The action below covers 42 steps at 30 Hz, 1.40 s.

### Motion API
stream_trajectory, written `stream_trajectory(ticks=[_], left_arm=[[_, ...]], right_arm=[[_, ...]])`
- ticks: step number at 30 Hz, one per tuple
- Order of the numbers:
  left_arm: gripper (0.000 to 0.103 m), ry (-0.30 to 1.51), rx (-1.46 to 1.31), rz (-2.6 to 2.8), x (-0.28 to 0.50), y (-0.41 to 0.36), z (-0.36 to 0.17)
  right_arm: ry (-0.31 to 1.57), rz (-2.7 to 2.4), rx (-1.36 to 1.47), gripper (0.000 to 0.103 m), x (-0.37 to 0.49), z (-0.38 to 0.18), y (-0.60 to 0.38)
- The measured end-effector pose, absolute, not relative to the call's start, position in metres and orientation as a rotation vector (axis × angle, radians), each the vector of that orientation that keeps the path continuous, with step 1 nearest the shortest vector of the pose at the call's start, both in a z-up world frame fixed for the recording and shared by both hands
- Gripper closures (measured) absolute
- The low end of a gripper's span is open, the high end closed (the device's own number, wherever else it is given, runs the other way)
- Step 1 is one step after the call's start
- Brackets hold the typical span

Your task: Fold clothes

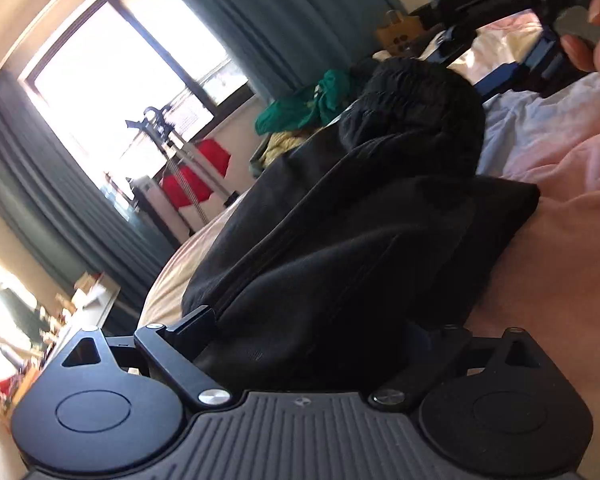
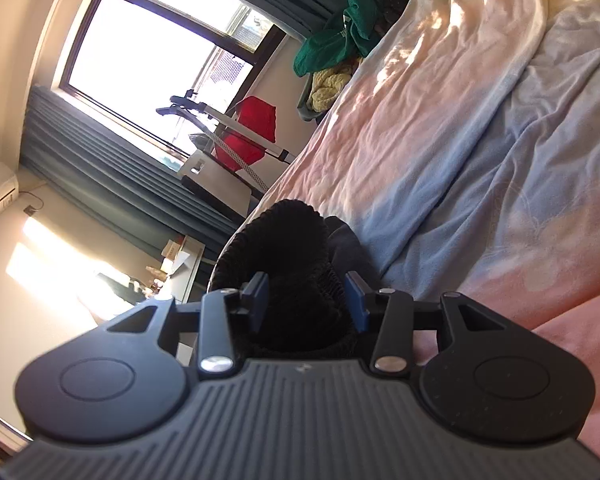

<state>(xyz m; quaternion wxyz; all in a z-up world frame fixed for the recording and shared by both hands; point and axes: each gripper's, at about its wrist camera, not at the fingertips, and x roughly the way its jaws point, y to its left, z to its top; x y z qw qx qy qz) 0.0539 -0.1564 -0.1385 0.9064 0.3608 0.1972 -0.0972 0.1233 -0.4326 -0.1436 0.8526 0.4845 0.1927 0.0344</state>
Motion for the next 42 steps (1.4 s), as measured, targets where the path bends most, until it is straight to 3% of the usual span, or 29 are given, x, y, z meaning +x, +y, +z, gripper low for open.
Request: stream_trajectory(ticks=[4,8,16,19,21,28,36,37,39,42], left_arm=[[0.008,0.429,0.63,-0.115,0.068,-0.115,-0.126],[0.009,0.521,0.401,-0.073,0.086,-0.085,-0.106],[0.01,0.6,0.243,-0.006,0.131,-0.039,-0.093],[0.01,0.613,0.197,0.002,0.126,-0.028,-0.091],[0.01,0.607,0.191,0.004,0.118,-0.03,-0.091],[0.01,0.594,0.164,0.011,0.083,-0.041,-0.095],[0.01,0.581,0.131,0.016,0.062,-0.048,-0.103],[0.01,0.575,0.129,0.018,0.062,-0.048,-0.104],[0.01,0.564,0.124,0.017,0.062,-0.048,-0.105],[0.01,0.538,0.113,0.016,0.061,-0.047,-0.105]], right_arm=[[0.348,0.131,1.018,0.057,0.121,-0.137,-0.429],[0.355,0.14,0.928,0.034,0.125,-0.129,-0.42],[0.405,0.052,0.783,0.028,0.141,-0.134,-0.4],[0.415,0.019,0.772,0.012,0.145,-0.141,-0.399],[0.416,0.005,0.781,0.007,0.148,-0.148,-0.401],[0.513,0.129,0.969,0.008,0.169,-0.174,-0.407],[0.508,0.162,0.813,0.007,0.167,-0.161,-0.383],[0.508,0.151,0.822,0.01,0.167,-0.163,-0.383],[0.506,0.13,0.84,0.026,0.167,-0.166,-0.383],[0.493,0.116,0.785,0.038,0.166,-0.155,-0.381]])
